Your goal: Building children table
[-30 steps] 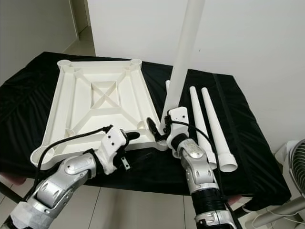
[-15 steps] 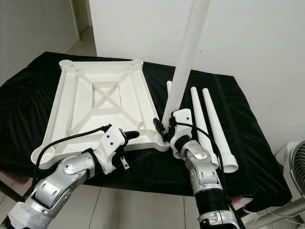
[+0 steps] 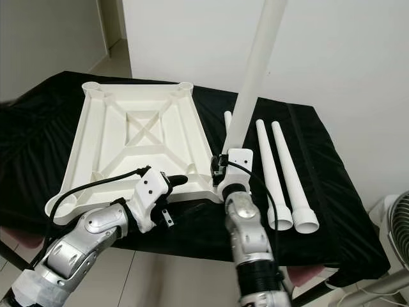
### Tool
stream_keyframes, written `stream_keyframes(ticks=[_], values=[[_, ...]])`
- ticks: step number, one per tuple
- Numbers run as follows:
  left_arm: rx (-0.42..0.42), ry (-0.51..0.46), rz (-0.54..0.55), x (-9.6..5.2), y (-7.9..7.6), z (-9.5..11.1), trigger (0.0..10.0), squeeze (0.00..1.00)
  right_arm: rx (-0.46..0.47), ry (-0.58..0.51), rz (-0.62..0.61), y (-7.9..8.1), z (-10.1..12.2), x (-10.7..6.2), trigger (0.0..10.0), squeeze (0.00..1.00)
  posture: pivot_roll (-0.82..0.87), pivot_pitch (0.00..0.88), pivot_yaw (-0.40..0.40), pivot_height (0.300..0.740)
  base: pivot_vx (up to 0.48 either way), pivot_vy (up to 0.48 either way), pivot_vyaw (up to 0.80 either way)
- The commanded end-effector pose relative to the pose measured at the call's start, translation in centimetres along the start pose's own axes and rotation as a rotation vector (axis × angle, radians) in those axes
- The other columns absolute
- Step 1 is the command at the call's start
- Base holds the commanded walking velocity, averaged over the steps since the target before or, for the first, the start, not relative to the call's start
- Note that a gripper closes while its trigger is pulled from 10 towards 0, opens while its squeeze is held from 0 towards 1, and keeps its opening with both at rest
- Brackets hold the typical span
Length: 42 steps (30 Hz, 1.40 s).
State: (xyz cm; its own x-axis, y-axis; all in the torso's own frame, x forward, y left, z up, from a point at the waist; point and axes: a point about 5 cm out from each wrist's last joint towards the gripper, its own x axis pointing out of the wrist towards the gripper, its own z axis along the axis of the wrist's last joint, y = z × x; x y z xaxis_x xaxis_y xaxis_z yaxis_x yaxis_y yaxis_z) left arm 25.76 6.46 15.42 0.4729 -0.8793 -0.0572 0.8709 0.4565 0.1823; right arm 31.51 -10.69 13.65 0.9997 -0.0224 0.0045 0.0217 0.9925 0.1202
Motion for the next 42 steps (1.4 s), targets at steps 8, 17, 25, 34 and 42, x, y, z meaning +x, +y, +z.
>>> stream_keyframes(ticks=[8,17,25,34,42], values=[[0.016,0.005,-0.016,0.2,0.4,0.0,10.0,0.0,0.073,0.02,0.006,0.5,-0.7,-0.5,10.0,0.0,-0.04,0.0,-0.068,0.74,0.0,0.0,0.0],[0.003,0.027,0.055,0.3,1.1,-0.3,10.0,0.0,0.062,-0.043,0.055,0.5,-0.1,-1.5,10.0,0.31,-0.04,0.0,-0.065,0.74,0.0,0.0,0.0],[-0.043,0.072,0.102,0.2,1.8,-0.9,10.0,0.0,0.051,-0.094,0.091,-1.0,-0.2,-3.4,10.0,0.0,-0.05,0.0,-0.049,0.74,0.0,0.0,0.0],[-0.092,-0.014,0.176,0.0,3.4,0.3,10.0,0.0,0.001,-0.111,0.126,-2.8,-0.7,-5.8,10.0,0.0,-0.07,0.0,-0.048,0.74,0.0,0.0,0.0],[-0.103,-0.092,0.218,-0.8,4.7,1.7,10.0,0.0,-0.056,-0.069,0.281,-2.3,-1.7,-7.7,0.0,0.0,-0.07,0.0,-0.047,0.74,0.0,0.0,0.0]])
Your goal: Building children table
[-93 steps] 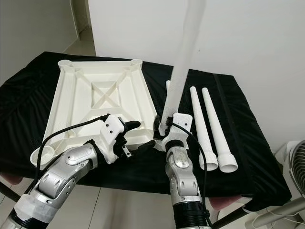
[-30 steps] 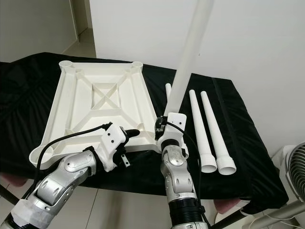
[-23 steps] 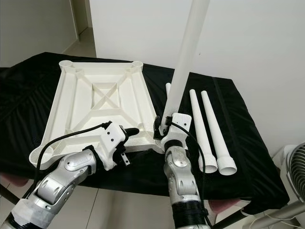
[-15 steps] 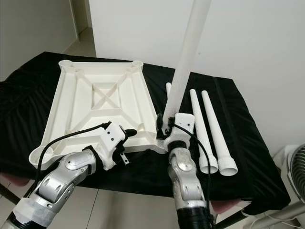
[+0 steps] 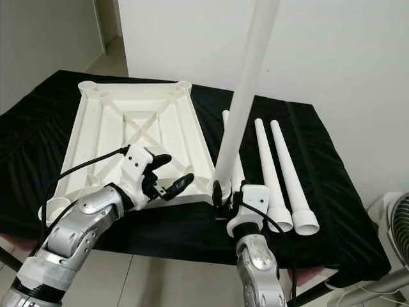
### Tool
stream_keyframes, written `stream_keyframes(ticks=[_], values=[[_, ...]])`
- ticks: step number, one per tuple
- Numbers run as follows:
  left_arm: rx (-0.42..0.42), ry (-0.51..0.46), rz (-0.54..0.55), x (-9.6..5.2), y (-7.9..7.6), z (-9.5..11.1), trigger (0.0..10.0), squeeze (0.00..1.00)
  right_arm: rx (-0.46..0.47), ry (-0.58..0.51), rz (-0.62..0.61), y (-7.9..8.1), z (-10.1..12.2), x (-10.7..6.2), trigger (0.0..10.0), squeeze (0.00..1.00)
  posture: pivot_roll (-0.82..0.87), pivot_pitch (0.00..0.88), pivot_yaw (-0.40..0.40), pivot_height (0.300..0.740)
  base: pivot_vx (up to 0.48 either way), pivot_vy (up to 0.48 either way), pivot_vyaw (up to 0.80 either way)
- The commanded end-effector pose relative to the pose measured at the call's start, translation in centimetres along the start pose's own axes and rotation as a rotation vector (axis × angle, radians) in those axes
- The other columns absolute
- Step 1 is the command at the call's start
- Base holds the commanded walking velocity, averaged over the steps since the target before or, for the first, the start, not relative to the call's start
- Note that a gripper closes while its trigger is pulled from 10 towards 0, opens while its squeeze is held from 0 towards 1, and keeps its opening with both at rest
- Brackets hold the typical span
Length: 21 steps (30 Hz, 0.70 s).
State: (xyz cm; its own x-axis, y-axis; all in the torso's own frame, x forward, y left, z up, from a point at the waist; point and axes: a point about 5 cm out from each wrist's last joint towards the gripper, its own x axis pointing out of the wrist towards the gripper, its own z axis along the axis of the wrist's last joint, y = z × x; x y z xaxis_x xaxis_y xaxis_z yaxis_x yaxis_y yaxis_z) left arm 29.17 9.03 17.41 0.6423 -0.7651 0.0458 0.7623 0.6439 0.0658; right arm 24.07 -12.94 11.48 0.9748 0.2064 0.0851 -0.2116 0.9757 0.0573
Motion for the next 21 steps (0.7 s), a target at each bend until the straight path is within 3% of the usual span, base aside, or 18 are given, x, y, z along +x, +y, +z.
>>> stream_keyframes(ticks=[1,9,10,11,12,21], values=[[0.013,-0.017,0.0,0.1,0.1,0.6,10.0,0.0,-0.004,-0.011,0.044,0.4,0.2,-0.2,0.0,0.0,-0.07,0.0,-0.047,0.74,0.0,0.0,0.0],[0.037,-0.015,0.037,0.0,0.8,0.7,10.0,0.0,0.016,-0.013,0.177,1.0,0.6,0.3,0.0,0.0,-0.06,0.0,-0.051,0.74,0.0,0.0,0.0],[0.043,-0.003,0.065,0.0,1.2,0.6,10.0,0.0,0.012,-0.011,0.198,1.1,0.8,0.6,8.6,0.0,-0.06,0.0,-0.051,0.74,0.0,0.0,0.0],[0.043,-0.003,0.065,0.0,1.2,0.6,10.0,0.0,0.012,-0.011,0.198,1.1,0.8,0.6,8.6,0.0,-0.06,0.0,-0.051,0.74,0.0,0.0,0.0],[0.044,0.014,0.092,0.1,1.5,0.4,10.0,0.0,0.012,-0.015,0.22,1.3,0.9,0.8,10.0,0.0,-0.06,0.0,-0.051,0.74,0.0,0.0,0.0],[0.099,0.144,0.174,0.5,2.1,-1.5,10.0,0.0,0.01,-0.045,0.263,1.4,1.8,2.6,10.0,0.0,-0.05,0.0,-0.058,0.74,0.0,0.0,0.0]])
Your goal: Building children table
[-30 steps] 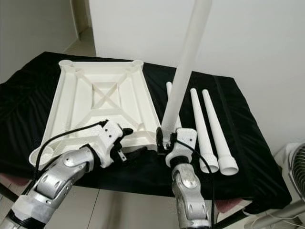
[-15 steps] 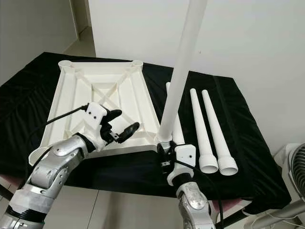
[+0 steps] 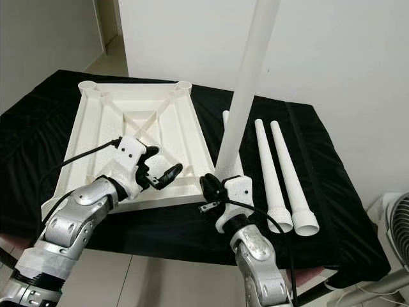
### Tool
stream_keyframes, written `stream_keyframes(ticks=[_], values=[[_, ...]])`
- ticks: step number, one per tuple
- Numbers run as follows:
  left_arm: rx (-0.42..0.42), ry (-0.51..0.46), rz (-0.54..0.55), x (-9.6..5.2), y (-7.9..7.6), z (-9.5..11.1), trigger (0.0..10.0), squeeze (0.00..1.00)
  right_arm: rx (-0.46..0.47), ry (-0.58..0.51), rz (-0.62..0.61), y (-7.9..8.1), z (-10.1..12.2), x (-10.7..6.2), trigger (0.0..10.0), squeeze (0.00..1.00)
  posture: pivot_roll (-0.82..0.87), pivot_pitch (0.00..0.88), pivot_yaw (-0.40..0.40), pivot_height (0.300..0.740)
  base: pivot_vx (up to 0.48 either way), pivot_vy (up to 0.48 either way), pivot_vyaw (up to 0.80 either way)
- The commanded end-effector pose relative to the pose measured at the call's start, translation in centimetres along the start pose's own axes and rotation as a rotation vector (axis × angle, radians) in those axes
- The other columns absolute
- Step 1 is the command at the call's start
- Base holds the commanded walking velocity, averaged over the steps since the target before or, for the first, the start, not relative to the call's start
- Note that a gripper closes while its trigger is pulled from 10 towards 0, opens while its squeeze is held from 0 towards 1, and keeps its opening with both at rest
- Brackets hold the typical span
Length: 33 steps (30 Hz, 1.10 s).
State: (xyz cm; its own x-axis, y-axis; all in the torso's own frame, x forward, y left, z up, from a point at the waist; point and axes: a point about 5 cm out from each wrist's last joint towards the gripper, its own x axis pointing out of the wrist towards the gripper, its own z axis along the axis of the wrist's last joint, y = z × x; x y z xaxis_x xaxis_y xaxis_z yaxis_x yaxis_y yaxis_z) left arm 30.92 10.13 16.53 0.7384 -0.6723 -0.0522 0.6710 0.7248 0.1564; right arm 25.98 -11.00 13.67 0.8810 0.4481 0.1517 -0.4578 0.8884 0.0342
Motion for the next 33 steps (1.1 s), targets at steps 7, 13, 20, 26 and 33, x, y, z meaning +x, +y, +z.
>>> stream_keyframes(ticks=[7,13,20,26,33], values=[[0.014,0.086,0.111,0.4,0.8,-1.2,10.0,0.0,-0.007,0.0,-0.026,-1.3,0.2,0.5,10.0,0.0,-0.05,0.0,-0.059,0.74,0.0,0.0,0.0],[0.003,0.168,0.217,0.3,2.3,-2.4,10.0,0.0,-0.023,-0.001,-0.096,-2.5,0.2,0.2,10.0,0.0,-0.05,0.0,-0.059,0.74,0.0,0.0,0.0],[0.018,0.246,0.226,0.3,2.5,-3.4,10.0,0.0,-0.051,0.007,-0.189,-3.8,0.1,-0.2,10.0,0.0,-0.07,0.0,-0.058,0.74,0.0,0.0,0.0],[0.039,0.259,0.204,0.7,2.4,-3.4,10.0,0.0,-0.016,0.003,-0.117,-2.5,0.1,-0.2,10.0,0.0,-0.07,0.0,-0.056,0.74,0.0,0.0,0.0],[0.067,0.303,0.197,1.4,2.3,-3.7,10.0,0.0,0.004,-0.016,-0.064,-1.0,0.2,-0.2,10.0,0.0,-0.07,0.0,-0.059,0.74,0.0,0.0,0.0]])
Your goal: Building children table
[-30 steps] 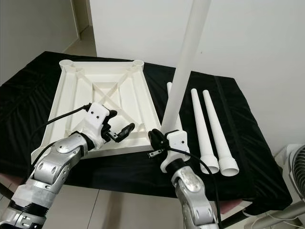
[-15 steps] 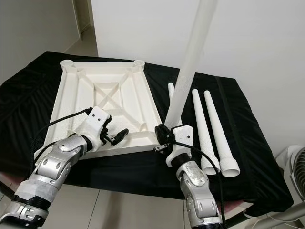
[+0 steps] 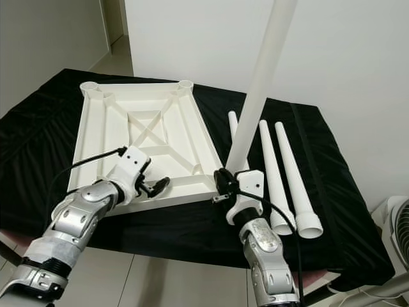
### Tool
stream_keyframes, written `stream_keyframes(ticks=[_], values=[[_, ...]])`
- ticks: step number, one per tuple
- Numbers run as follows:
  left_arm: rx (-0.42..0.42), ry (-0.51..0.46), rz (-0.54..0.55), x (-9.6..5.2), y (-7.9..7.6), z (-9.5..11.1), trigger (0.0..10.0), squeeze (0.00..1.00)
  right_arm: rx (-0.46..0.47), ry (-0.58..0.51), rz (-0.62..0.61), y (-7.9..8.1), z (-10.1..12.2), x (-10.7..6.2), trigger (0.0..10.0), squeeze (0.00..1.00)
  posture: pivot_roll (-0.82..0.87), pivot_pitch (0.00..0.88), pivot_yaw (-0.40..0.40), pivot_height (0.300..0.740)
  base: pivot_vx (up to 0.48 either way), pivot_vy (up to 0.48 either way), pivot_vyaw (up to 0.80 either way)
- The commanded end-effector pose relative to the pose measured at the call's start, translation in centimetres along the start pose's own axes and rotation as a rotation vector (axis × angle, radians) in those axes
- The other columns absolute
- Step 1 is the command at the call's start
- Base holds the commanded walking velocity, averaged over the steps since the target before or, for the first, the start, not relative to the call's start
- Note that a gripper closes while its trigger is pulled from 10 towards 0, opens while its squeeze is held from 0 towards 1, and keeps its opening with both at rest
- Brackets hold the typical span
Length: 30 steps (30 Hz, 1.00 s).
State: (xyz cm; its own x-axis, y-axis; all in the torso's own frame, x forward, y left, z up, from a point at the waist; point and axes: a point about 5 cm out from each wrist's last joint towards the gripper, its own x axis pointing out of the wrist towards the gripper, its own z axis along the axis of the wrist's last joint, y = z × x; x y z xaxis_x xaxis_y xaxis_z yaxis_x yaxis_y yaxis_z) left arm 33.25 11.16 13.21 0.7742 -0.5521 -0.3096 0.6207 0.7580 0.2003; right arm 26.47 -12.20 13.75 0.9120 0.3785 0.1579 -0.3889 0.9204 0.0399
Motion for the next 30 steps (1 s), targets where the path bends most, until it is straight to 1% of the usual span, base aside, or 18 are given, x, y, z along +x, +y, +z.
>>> stream_keyframes(ticks=[1,2,7,8,12,15,19,21,23,25,26,27,28,29,30], values=[[0.017,0.025,0.132,0.2,0.5,0.0,10.0,0.0,0.01,-0.006,0.012,0.3,0.1,-0.1,10.0,0.0,-0.07,0.0,-0.059,0.74,0.0,0.0,0.0],[0.023,0.035,0.128,0.4,0.5,0.0,10.0,0.0,0.011,-0.009,0.018,0.6,0.1,-0.1,10.0,0.0,-0.08,0.0,-0.058,0.74,0.0,0.0,0.0],[0.029,0.067,0.108,0.7,0.5,-0.2,10.0,0.0,0.02,-0.006,0.016,0.8,0.0,0.0,10.0,0.0,-0.07,0.0,-0.059,0.74,0.0,0.0,0.0],[0.031,0.1,0.088,0.9,0.5,-0.4,10.0,0.0,0.024,-0.005,0.016,0.9,0.0,0.0,10.0,0.0,-0.07,0.0,-0.054,0.74,0.0,0.0,0.0],[0.031,0.117,0.08,1.0,0.4,-0.5,10.0,0.0,0.026,-0.006,0.016,0.9,0.0,0.0,10.0,0.0,-0.07,0.0,-0.054,0.74,0.0,0.0,0.0],[0.053,0.143,0.061,1.2,0.4,-0.5,10.0,0.0,0.021,-0.009,0.019,0.9,0.1,0.0,10.0,0.0,-0.07,0.0,-0.046,0.74,0.0,0.0,0.0],[0.042,0.182,0.036,1.5,0.6,-0.6,10.0,0.0,0.016,-0.004,0.012,0.8,-0.1,-0.1,10.0,0.0,-0.07,0.0,-0.044,0.74,0.0,0.0,0.0],[0.033,0.228,0.029,1.6,1.0,-0.7,10.0,0.0,0.015,-0.004,-0.001,0.8,-0.1,-0.1,10.0,0.0,-0.08,0.0,-0.027,0.74,0.0,0.0,0.0],[0.027,0.249,0.035,1.7,1.2,-0.8,10.0,0.0,0.016,-0.005,-0.01,0.7,-0.1,-0.1,10.0,0.0,-0.08,0.0,-0.025,0.74,0.0,0.0,0.0],[0.022,0.255,0.038,1.8,1.3,-0.8,10.0,0.0,0.016,-0.005,-0.013,0.7,-0.1,-0.1,10.0,0.0,-0.08,0.0,-0.025,0.74,0.0,0.0,0.0],[-0.001,0.253,0.051,1.8,1.5,-0.7,10.0,0.0,0.016,-0.005,-0.016,0.7,-0.1,-0.2,10.0,0.0,-0.09,0.0,-0.019,0.74,0.0,0.0,0.0],[-0.011,0.251,0.062,1.9,1.7,-0.6,4.6,0.0,0.016,-0.005,-0.02,0.7,-0.1,-0.2,10.0,0.0,-0.09,0.0,-0.016,0.74,0.0,0.0,0.0],[-0.011,0.251,0.062,1.9,1.7,-0.6,4.6,0.0,0.016,-0.005,-0.02,0.7,-0.1,-0.2,10.0,0.0,-0.09,0.0,-0.016,0.74,0.0,0.0,0.0],[-0.016,0.247,0.071,1.9,1.8,-0.5,3.1,0.0,0.017,-0.005,-0.023,0.8,-0.1,-0.3,10.0,0.0,-0.09,0.0,-0.016,0.74,0.0,0.0,0.0],[-0.027,0.24,0.075,2.0,1.8,-0.3,0.0,0.0,0.018,-0.004,-0.026,0.8,-0.1,-0.3,10.0,0.0,-0.1,0.0,-0.013,0.74,0.0,0.0,0.0]])
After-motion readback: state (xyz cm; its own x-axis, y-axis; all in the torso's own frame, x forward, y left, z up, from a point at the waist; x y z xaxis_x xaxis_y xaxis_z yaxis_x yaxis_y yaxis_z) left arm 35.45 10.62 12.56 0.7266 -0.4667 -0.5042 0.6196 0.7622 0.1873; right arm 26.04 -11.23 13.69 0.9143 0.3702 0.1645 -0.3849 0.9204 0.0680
